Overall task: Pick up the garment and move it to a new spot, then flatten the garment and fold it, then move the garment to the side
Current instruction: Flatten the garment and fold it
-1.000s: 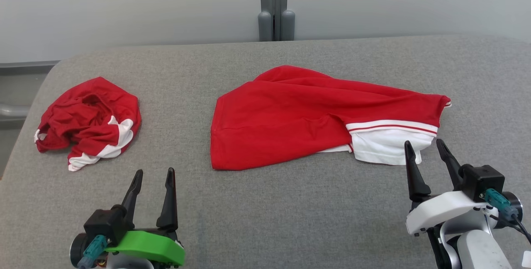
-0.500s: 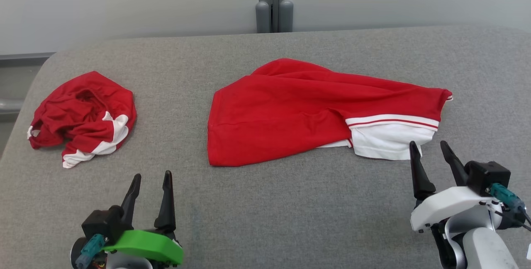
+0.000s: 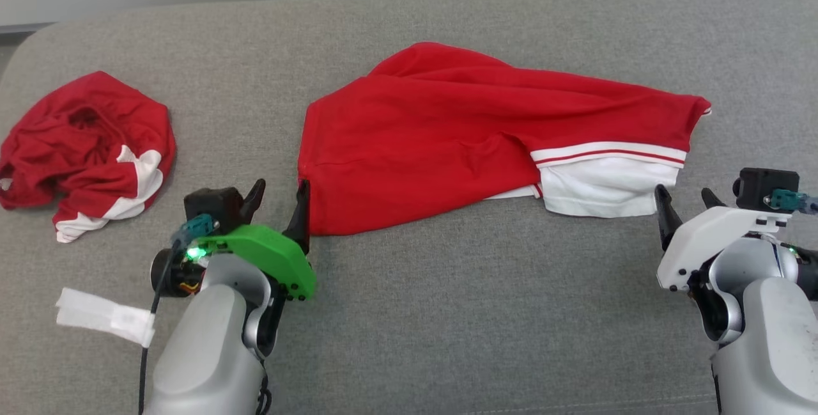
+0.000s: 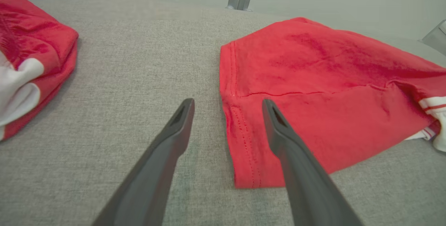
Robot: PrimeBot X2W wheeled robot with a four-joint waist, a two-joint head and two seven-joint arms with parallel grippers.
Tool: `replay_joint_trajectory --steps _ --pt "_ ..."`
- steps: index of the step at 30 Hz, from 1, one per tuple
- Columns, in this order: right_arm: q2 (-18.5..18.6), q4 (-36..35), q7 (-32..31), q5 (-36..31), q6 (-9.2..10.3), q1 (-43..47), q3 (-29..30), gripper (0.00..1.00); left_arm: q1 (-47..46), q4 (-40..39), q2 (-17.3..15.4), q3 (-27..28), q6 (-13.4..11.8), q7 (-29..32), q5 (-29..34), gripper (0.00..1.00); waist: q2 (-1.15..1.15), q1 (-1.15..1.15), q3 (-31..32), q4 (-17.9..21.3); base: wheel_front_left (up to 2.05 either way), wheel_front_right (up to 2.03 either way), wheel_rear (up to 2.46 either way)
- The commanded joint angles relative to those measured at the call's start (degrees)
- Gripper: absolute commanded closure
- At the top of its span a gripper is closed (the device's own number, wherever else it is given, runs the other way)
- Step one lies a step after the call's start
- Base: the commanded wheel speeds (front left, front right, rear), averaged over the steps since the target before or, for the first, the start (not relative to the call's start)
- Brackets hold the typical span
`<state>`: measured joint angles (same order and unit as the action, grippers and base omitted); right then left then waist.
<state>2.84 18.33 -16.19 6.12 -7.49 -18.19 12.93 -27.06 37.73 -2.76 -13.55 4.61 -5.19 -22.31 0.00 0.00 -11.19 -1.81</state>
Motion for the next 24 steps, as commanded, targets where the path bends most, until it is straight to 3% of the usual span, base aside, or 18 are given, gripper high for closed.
replay_joint_trajectory --steps 1,12,17,24 --pt "0.1 1.2 -0.7 -0.7 -0.01 -1.5 0.3 0.0 -2.1 1.4 -0.3 -0.7 -0.7 1.5 -2.2 0.0 0.0 0.0 -3.5 1.2 0.0 0.0 0.0" --pt "0.1 9.6 1.2 0.5 -0.01 -6.8 -2.0 0.0 -10.6 7.5 -0.2 -6.6 -5.2 5.8 -11.5 0.0 0.0 0.0 -6.6 1.7 0.0 0.0 0.0" --pt "0.0 12.4 3.2 1.3 -0.01 -7.5 -3.1 0.0 -11.9 7.8 -0.3 -9.1 -4.9 4.1 -13.3 0.0 0.0 0.0 -7.0 1.7 0.0 0.0 0.0" --pt "-0.1 14.3 4.6 1.7 -0.02 -6.4 -3.9 0.0 -10.6 6.0 -0.3 -12.7 -6.6 1.6 -13.4 0.0 0.0 0.0 -6.5 1.5 0.0 0.0 0.0"
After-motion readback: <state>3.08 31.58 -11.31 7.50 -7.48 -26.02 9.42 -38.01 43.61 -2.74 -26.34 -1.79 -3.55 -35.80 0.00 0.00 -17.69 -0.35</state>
